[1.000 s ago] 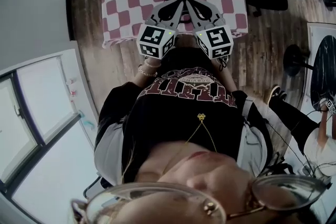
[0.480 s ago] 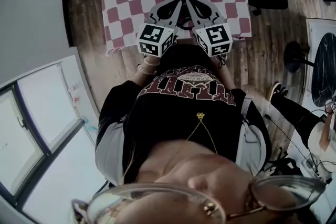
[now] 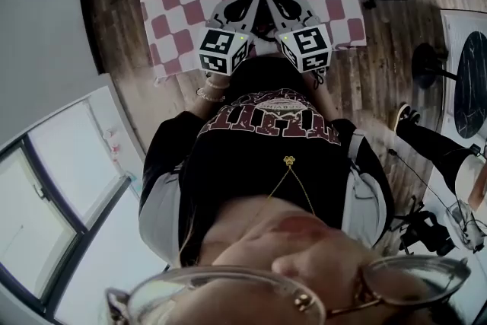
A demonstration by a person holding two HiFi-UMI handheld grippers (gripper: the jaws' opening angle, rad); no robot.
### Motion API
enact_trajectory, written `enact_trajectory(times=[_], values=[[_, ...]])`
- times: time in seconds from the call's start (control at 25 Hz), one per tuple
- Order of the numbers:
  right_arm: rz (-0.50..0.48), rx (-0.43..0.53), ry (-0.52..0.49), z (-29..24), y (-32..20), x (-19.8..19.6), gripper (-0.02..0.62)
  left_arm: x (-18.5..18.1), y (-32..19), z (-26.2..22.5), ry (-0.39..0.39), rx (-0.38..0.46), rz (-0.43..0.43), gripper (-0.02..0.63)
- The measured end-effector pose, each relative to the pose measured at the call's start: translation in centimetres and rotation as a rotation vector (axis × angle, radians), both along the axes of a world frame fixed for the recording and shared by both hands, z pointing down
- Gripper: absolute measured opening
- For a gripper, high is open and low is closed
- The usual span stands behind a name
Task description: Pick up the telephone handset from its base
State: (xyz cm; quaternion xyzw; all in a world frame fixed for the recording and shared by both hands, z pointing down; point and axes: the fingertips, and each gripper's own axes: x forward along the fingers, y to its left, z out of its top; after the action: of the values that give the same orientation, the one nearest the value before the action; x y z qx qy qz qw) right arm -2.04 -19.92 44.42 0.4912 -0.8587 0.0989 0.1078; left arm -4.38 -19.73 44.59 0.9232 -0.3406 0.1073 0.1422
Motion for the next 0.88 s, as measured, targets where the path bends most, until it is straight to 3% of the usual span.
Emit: enact_trajectory(times=[0.32, 0.88], values=[[0.014, -0.028, -0.008, 1.0, -1.1, 0.2, 0.019, 0.1, -1.3, 0.5, 0.006, -0.015, -0.006, 0.009], [-0.079, -0.054, -0.006, 0.3, -5.1, 1.9, 0.018, 1.1, -4.2, -0.3, 0.025, -0.038, -0.123, 0.009]])
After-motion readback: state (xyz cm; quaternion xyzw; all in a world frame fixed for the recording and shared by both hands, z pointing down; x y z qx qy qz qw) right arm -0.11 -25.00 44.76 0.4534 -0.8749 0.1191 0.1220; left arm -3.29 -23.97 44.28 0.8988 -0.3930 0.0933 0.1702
